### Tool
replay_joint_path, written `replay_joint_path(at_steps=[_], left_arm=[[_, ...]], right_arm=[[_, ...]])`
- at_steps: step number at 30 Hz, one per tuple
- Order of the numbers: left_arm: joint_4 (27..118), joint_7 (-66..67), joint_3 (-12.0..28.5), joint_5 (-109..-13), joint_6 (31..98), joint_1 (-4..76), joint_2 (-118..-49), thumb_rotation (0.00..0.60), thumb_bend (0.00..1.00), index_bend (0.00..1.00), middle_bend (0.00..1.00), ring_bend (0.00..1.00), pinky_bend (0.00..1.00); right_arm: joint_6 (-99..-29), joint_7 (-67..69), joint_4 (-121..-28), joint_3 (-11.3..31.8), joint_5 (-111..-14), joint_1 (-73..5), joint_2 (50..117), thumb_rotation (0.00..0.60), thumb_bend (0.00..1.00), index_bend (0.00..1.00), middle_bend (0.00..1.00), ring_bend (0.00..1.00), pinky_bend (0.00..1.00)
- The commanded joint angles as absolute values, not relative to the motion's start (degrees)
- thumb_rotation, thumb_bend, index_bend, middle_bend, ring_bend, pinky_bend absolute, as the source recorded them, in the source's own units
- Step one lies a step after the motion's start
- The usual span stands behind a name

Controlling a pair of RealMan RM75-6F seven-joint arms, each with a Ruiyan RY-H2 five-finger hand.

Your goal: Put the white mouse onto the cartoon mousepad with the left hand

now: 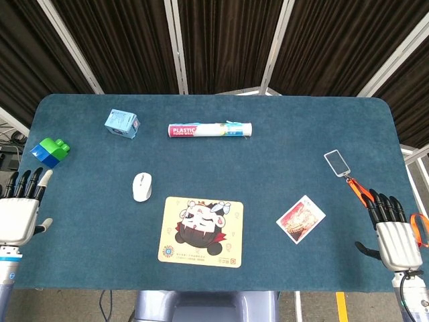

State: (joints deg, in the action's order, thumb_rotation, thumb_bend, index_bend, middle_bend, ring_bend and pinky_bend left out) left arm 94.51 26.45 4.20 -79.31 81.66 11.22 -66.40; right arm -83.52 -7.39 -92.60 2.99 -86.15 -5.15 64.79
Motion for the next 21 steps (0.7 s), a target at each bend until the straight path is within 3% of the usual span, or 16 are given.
replay_joint_path(at_steps=[1, 13, 21], left_arm=[[94.42, 26.71, 4.08, -79.48, 81.6, 11.27, -66.35, 0.6, 0.05, 0.0, 0.0, 0.0, 0.0], [94.4, 25.95, 3.21, -81.3, 80.2, 12.0, -65.43, 0.6, 0.05, 0.0, 0.0, 0.0, 0.0], [89.99, 20.2, 3.53, -90.25, 72.65, 19.99, -62.5, 0.6, 0.05, 0.02, 0.0, 0.0, 0.0]], right_arm=[[-83.51, -7.47, -92.67, 2.99, -86.13, -5.15, 64.78, 0.6, 0.08, 0.0, 0.0, 0.0, 0.0], [-83.72, -7.08, -92.41, 2.89, -86.38, -5.05, 64.7, 0.6, 0.08, 0.0, 0.0, 0.0, 0.0], [-83.62, -7.04, -92.53, 2.93, -86.23, -5.06, 64.68, 0.6, 0.08, 0.0, 0.0, 0.0, 0.0]])
